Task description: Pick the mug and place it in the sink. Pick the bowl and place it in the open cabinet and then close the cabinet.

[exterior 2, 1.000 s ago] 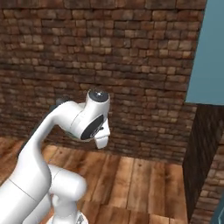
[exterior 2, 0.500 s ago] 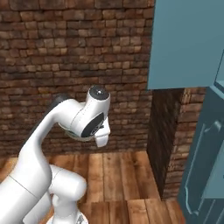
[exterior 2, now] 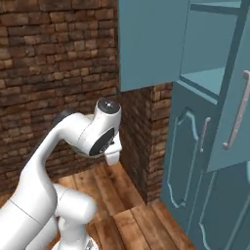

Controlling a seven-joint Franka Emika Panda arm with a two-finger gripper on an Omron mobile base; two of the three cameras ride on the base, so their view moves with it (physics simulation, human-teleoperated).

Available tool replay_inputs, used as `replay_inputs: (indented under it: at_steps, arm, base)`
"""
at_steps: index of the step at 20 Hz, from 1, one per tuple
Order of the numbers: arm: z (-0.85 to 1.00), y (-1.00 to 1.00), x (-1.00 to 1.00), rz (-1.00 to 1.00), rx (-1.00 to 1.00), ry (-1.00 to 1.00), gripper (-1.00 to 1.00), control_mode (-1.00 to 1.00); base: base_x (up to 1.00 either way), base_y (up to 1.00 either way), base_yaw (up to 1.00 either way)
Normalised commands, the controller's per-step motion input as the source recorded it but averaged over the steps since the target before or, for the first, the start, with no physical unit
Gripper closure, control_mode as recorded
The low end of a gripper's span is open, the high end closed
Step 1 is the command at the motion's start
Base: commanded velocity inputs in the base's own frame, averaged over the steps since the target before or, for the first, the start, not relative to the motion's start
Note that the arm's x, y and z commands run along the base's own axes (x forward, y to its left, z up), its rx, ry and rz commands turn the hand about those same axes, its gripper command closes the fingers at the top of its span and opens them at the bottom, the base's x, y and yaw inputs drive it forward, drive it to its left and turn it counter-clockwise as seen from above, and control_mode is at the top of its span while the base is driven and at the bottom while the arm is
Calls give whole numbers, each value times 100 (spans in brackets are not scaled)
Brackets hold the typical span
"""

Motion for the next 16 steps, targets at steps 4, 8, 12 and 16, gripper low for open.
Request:
replay_inputs:
  at_steps: [4,8,12,16]
  arm:
    - [0,0,0,0,0,0,100,100]
    - [0,0,0,0,0,0,100,100]
    - [0,0,0,0,0,0,100,100]
    - [0,0,0,0,0,0,100,100]
  base:
    - [37,24,-70]
    - [41,48,-73]
    - [31,72,-64]
    - [44,59,-48]
